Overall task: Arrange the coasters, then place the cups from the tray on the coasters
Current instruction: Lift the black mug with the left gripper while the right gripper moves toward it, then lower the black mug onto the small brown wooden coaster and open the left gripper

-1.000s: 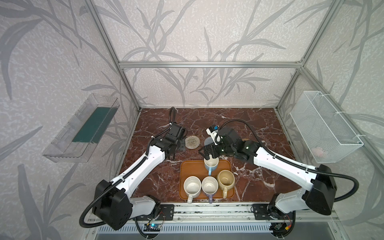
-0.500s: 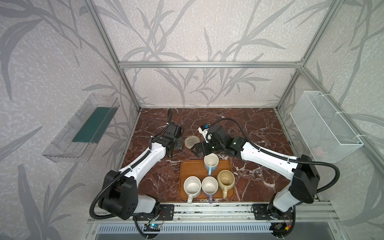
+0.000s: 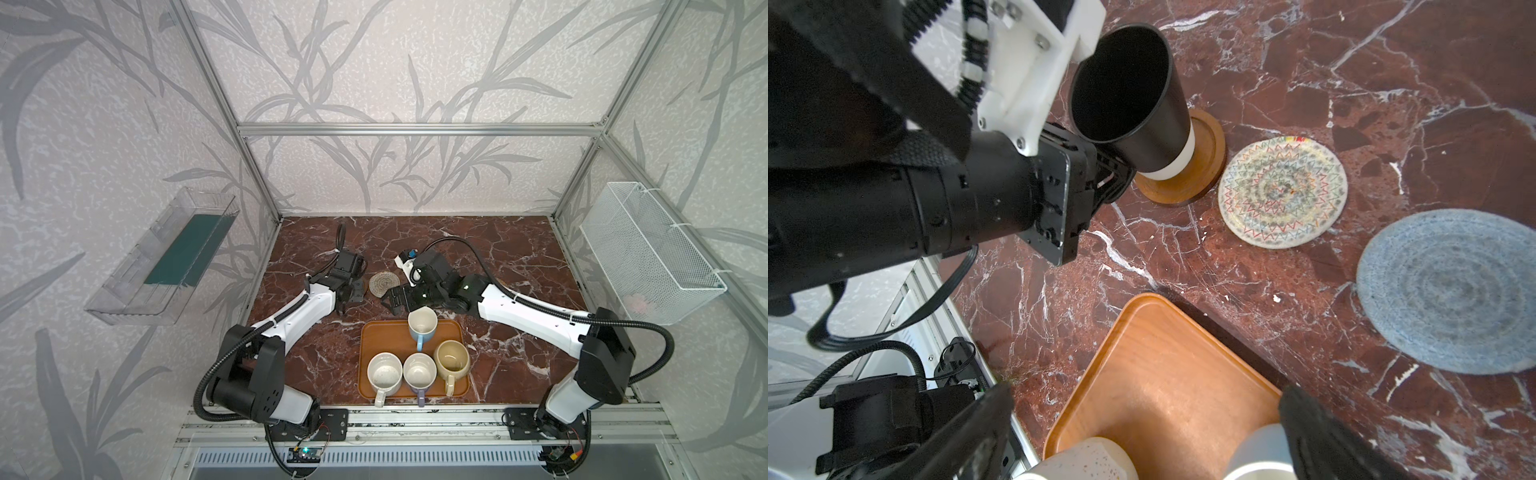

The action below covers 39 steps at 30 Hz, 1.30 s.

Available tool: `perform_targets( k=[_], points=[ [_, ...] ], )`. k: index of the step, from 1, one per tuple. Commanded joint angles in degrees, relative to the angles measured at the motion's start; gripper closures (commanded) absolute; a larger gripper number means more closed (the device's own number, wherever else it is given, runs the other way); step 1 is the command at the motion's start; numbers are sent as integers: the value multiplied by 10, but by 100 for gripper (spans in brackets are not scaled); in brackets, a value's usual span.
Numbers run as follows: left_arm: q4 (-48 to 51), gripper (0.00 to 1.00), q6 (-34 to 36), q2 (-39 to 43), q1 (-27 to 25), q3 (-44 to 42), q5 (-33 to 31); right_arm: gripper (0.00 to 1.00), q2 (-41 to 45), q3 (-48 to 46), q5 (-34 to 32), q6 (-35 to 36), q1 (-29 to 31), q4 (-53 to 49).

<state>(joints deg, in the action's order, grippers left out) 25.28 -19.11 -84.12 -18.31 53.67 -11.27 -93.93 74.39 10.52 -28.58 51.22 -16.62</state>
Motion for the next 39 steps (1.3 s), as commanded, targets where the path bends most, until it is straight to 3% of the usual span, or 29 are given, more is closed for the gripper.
perform_targets(
  k=[1,21,31,39],
  points=[
    [-44,100,-2,-5,5,-2,-7,0,0,-1,-4,2,3,7],
    [-25,100,-19,-32,12,-2,20,0,2,-16,-10,6,3,9],
    [-12,73,-26,-37,13,-4,21,1,0,-18,-10,8,3,8],
    [-7,63,-29,-36,13,-5,22,0,-3,-13,-5,4,3,10]
  ],
)
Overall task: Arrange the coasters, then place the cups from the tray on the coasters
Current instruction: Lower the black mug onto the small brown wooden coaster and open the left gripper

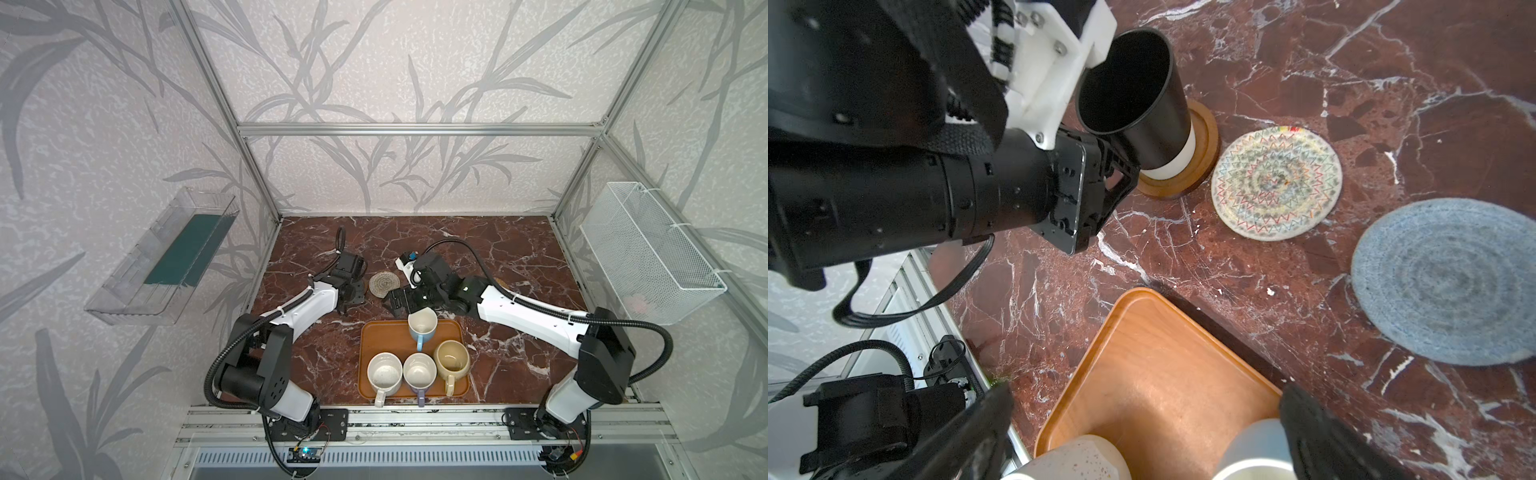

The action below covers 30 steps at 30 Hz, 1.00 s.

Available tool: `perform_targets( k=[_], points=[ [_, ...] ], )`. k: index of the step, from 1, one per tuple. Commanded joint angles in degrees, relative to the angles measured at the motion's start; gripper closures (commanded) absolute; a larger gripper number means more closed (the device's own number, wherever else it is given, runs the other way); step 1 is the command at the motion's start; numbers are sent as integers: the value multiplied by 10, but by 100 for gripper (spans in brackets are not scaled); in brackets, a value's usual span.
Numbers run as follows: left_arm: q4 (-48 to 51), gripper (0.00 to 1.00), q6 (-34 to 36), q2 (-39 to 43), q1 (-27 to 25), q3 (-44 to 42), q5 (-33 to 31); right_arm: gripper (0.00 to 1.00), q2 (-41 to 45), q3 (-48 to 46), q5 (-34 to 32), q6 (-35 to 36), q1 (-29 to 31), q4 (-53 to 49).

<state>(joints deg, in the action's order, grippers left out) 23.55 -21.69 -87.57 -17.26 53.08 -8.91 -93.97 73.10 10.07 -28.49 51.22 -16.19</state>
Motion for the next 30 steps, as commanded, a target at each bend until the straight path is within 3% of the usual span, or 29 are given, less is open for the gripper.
perform_targets(
  k=[1,5,8,11,17,20,30],
  points=[
    [11,62,-5,1,3,1,-1,0,-4,0,0,3,3,5],
    [22,50,-7,14,3,-3,-11,0,-2,6,-9,3,3,-4],
    [26,31,-8,28,4,-11,-12,1,7,6,-14,0,3,-8],
    [11,20,-15,51,4,-25,-7,1,22,7,-24,0,5,-17],
    [73,12,-39,82,4,9,-11,1,76,-37,-79,1,5,-15],
    [82,1,-44,112,4,11,13,1,103,-67,-113,-4,5,1],
    [99,1,-72,230,4,23,123,1,173,-75,-183,17,4,-69]
  ],
)
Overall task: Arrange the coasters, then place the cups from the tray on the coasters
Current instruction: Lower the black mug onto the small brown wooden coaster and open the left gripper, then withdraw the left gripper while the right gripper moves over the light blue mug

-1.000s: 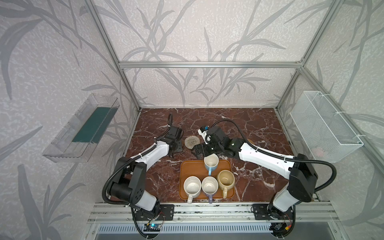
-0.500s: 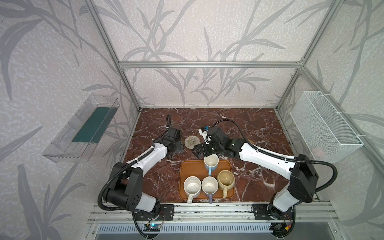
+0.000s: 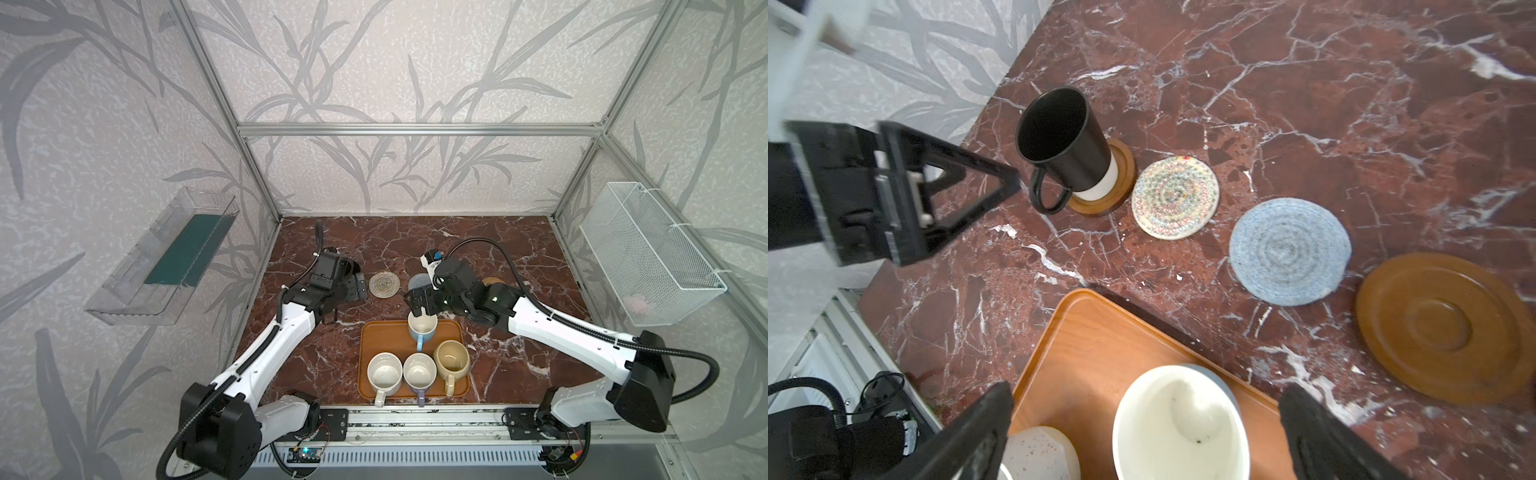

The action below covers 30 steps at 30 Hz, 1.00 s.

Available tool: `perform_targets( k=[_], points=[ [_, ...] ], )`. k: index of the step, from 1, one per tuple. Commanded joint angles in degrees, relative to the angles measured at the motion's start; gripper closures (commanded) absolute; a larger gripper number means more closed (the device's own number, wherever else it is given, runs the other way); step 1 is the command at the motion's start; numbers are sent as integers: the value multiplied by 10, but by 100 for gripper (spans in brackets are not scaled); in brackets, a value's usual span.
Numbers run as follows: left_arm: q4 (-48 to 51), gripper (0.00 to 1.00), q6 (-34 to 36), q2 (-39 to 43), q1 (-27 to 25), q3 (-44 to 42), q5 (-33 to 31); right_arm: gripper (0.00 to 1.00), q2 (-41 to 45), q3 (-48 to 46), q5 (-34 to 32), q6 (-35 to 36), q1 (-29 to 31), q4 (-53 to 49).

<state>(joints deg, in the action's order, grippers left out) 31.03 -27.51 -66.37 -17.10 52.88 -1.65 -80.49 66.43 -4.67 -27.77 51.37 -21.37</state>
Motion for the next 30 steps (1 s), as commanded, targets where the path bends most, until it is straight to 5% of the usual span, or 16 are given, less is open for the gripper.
perform_targets(
  k=[1,16,23,30],
  points=[
    [30,1,-14,22,2,32,66,1,52,-27,-31,9,2,-2],
    [-5,1,-57,93,-4,28,313,1,192,-101,-22,24,-36,-173],
    [-27,1,-76,101,-21,-13,356,0,201,-126,-27,-5,-17,-181],
    [-22,2,-81,100,-50,-48,328,4,158,-146,-30,-36,8,-130]
  ],
)
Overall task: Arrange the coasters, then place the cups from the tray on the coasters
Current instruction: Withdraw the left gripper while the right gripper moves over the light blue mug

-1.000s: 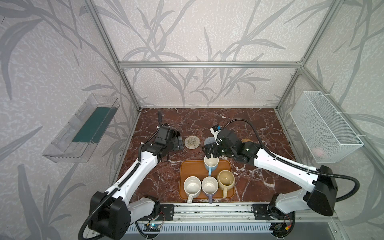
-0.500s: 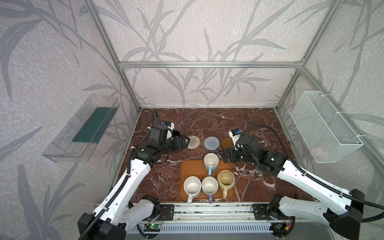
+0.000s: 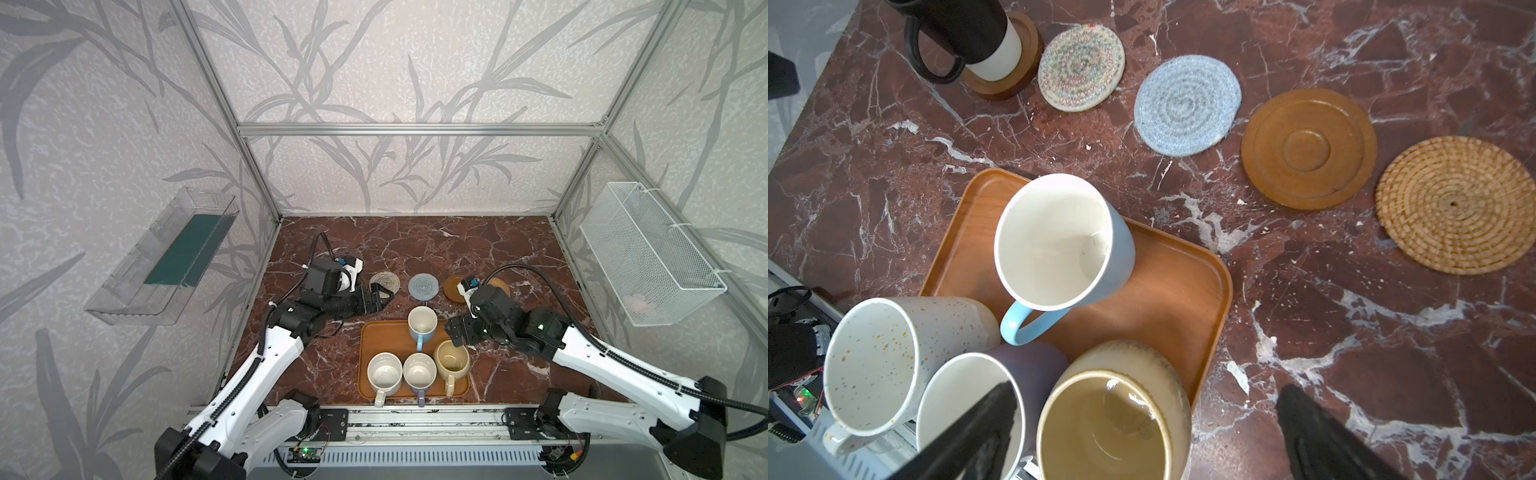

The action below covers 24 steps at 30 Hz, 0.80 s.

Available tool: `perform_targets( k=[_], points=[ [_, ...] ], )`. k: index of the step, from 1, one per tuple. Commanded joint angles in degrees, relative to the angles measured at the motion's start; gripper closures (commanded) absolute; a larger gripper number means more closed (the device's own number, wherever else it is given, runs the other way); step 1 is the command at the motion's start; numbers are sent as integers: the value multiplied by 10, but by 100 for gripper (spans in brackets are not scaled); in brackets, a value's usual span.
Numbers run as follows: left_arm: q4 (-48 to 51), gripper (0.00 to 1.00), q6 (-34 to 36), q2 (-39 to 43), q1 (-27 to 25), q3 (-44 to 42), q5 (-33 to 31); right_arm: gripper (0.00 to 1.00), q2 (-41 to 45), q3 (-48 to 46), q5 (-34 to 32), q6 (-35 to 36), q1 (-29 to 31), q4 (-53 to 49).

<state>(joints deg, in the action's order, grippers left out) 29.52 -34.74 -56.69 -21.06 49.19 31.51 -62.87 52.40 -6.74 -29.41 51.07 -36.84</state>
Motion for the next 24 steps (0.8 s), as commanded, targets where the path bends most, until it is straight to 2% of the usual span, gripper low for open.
perform_targets(
  k=[1,6,11,24],
  points=[
    [-8,2,-9,2,-17,-15,-11,4,-29,-3,-8,-21,17,27],
    [-13,3,-10,-19,-61,-31,-49,5,-70,5,-13,-36,58,57],
    [-36,4,-24,-33,-73,-56,-70,5,-113,7,-10,-58,99,85],
    [-56,5,-38,-50,-84,-79,-77,8,-198,22,-51,-96,108,121]
  ],
)
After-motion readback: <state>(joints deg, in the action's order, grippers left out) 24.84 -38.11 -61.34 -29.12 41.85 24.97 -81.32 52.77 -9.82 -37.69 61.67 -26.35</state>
